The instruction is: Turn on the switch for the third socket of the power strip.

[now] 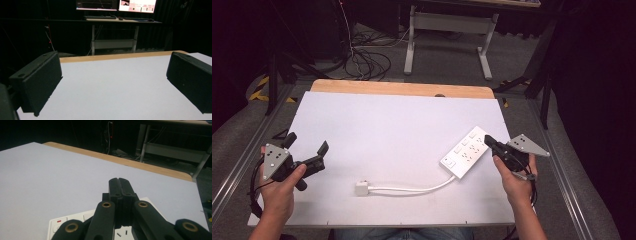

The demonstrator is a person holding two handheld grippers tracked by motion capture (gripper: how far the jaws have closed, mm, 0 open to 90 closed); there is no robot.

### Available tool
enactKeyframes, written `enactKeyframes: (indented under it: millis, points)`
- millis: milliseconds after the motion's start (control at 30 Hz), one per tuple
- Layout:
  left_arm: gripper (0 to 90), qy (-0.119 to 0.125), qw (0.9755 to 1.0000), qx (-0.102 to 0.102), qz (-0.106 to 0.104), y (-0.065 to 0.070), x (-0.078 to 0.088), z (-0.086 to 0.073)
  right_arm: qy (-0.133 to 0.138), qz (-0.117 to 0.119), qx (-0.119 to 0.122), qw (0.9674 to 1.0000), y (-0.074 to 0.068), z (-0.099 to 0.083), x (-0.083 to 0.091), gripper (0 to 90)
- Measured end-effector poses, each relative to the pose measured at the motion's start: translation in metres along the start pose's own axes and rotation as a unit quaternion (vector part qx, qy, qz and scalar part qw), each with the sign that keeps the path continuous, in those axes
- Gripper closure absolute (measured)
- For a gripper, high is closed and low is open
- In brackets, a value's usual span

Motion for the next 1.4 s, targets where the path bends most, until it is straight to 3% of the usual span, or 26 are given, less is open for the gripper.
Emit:
enactKeyframes:
  millis: [433, 933, 1400]
  points:
    - [0.7, -0.001, 1.0, -0.001, 0.001, 0.0, 0.0, 0.0, -0.023, -0.002, 0.001, 0.9997, 0.004, 0.002, -0.006, 90.0]
    - [0.7, -0.001, 1.0, 0.0, 0.001, -0.001, 0.0, -0.001, -0.053, -0.019, 0.014, 0.9983, 0.006, 0.007, -0.025, 90.0]
    - [0.7, -0.001, 1.0, 0.002, 0.001, -0.002, 0.0, -0.001, -0.072, -0.019, 0.015, 0.9971, 0.005, 0.009, -0.039, 90.0]
Point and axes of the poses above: each handheld gripper's, and its own axes: x roughly backward along the jaws, z roughly out of its top, y roughly to its right, the point moved 2 cm from there along -x, roughly forward along the jaws, and after that the axes turned 3 degrees about -z, right-handed, at the moved point
